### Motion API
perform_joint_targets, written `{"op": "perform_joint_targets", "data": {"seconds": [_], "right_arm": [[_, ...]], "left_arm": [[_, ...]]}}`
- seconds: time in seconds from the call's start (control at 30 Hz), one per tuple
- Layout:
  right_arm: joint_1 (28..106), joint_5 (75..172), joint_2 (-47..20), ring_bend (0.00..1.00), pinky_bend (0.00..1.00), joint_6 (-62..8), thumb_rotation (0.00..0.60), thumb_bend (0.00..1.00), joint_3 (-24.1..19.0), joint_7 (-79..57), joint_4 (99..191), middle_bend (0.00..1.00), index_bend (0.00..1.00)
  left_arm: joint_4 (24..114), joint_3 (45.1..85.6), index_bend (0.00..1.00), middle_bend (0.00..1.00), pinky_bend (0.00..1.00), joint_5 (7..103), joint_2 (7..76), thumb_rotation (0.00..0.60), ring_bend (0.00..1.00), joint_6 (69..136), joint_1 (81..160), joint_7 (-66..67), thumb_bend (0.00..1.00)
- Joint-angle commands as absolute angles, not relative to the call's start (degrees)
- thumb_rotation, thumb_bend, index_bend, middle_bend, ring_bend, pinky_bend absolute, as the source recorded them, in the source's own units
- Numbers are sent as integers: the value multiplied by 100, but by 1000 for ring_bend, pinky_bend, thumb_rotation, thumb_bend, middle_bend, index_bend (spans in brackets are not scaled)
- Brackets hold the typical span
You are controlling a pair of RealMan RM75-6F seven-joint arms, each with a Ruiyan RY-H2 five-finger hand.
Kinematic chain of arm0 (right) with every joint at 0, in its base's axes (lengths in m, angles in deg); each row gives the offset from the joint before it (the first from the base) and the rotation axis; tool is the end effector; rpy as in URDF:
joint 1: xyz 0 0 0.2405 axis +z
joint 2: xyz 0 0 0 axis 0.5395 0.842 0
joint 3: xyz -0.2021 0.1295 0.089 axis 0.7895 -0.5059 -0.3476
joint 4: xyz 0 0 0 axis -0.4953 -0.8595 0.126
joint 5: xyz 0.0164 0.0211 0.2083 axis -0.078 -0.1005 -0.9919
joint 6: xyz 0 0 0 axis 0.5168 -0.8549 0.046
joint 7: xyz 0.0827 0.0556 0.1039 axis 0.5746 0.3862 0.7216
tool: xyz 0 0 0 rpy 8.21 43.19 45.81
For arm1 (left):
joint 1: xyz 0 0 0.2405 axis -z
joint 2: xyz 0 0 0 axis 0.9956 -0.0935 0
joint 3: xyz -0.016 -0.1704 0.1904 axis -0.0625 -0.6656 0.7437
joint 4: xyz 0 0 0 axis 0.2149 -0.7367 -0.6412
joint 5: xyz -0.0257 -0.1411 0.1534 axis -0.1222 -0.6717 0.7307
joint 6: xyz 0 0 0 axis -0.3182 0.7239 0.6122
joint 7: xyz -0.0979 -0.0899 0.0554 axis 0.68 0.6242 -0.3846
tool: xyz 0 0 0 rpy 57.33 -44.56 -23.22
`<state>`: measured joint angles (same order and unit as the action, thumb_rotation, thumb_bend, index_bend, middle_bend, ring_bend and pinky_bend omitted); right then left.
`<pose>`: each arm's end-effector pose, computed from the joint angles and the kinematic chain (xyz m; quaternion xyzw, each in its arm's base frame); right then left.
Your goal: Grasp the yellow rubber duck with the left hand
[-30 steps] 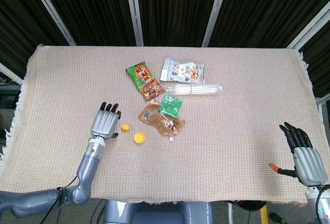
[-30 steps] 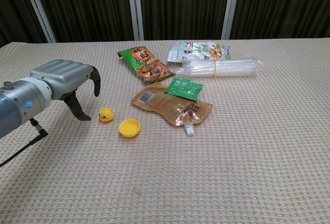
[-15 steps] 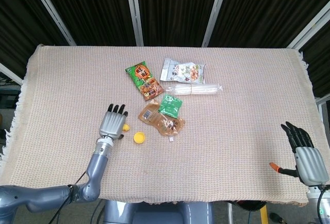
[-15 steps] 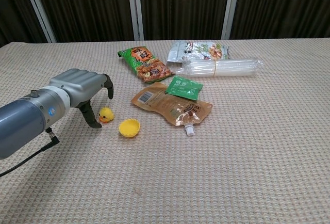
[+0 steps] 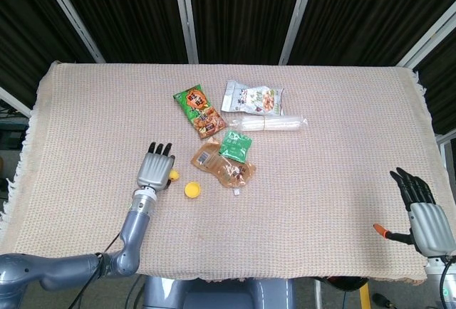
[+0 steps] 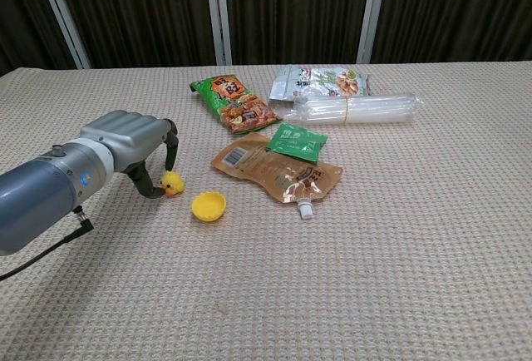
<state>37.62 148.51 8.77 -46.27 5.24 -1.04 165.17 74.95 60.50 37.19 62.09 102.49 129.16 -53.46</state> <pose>-0.3057 -0.1797 0.1665 0.5716 -0.4465 0.4340 0.5343 -0.1400 0.3380 -0.0727 -0.7435 -0.3293 -0.2311 0.5342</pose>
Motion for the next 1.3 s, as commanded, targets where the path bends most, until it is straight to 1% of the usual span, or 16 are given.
{"op": "perform_joint_targets", "data": {"seconds": [0.03, 0.13, 0.23, 0.27, 0.4, 0.5, 0.8, 1.07, 1.3], "right_arm": [[3761, 14855, 877, 0, 0, -4629, 600, 10, 526, -106, 16518, 0, 22], [3759, 14856, 881, 0, 0, -4628, 600, 11, 529, -103, 16521, 0, 22], [3755, 14853, 885, 0, 0, -4635, 600, 11, 525, -95, 16520, 0, 23], [3754, 14853, 886, 0, 0, -4636, 600, 11, 525, -91, 16520, 0, 23], [3743, 14863, 894, 0, 0, -4664, 600, 11, 522, -68, 16522, 0, 25], [3736, 14882, 891, 0, 0, -4691, 600, 10, 520, -59, 16512, 0, 26], [3732, 14858, 883, 0, 0, -4690, 600, 11, 510, -83, 16500, 0, 26], [3728, 14832, 871, 0, 0, -4698, 600, 11, 493, -123, 16506, 0, 26], [3723, 14810, 865, 0, 0, -4702, 600, 10, 481, -136, 16507, 0, 26]], "left_arm": [[7460, 6060, 438, 99, 109, 3696, 6235, 600, 109, 10226, 12934, -5317, 275], [7391, 6070, 413, 99, 110, 3661, 6284, 600, 109, 10188, 12966, -5287, 275], [7364, 6062, 421, 99, 113, 3588, 6321, 600, 109, 10154, 12988, -5256, 280], [7358, 6068, 430, 99, 114, 3570, 6326, 600, 109, 10153, 12995, -5271, 291], [7371, 6065, 493, 105, 121, 3519, 6345, 600, 110, 10166, 13008, -5232, 399], [7465, 6066, 503, 108, 122, 3585, 6312, 600, 111, 10182, 12998, -5124, 421], [8192, 6163, 502, 108, 122, 4019, 5953, 600, 111, 10330, 12938, -4870, 422], [8998, 6503, 499, 106, 122, 4331, 5558, 600, 110, 10364, 12870, -4919, 424], [9140, 6702, 496, 107, 122, 4239, 5547, 600, 110, 10332, 12879, -5040, 421]]}}
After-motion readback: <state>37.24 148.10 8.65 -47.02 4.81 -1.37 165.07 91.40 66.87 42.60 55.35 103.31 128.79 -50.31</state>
